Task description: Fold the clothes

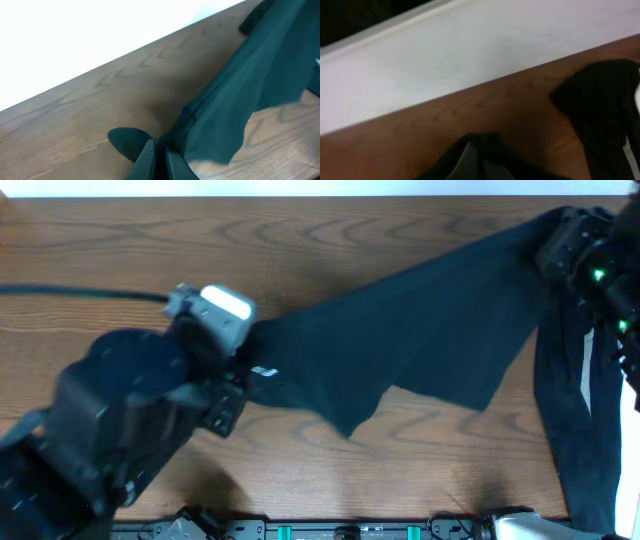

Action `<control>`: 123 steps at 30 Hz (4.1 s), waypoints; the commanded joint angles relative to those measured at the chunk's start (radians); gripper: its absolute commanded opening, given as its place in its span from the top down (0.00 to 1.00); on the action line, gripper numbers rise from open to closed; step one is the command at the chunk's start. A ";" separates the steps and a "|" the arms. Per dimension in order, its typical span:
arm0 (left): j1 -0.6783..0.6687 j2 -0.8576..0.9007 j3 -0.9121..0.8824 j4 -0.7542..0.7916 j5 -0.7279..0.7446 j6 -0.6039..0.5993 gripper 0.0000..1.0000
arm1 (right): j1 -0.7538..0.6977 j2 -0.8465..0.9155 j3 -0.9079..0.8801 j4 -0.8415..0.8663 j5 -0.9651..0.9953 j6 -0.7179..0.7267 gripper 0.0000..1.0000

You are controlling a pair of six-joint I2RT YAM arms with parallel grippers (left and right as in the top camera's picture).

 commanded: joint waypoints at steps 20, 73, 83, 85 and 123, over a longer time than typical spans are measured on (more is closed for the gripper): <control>0.008 -0.030 0.201 -0.147 -0.028 -0.102 0.94 | -0.019 -0.038 0.014 -0.191 -0.062 -0.177 0.99; 0.317 0.449 0.399 -0.301 0.090 0.092 0.83 | -0.043 0.238 0.014 -0.242 -0.167 -0.309 0.85; 0.318 0.380 0.399 -0.301 0.090 0.092 0.40 | -0.039 0.238 0.014 -0.322 -0.166 -0.350 0.58; 0.318 0.370 0.399 -0.301 0.090 0.090 0.36 | -0.039 0.238 0.014 -0.321 -0.166 -0.350 0.53; 0.729 0.578 -0.320 -0.121 0.544 0.090 0.26 | 0.047 0.599 -0.334 -0.198 -0.342 -0.354 0.33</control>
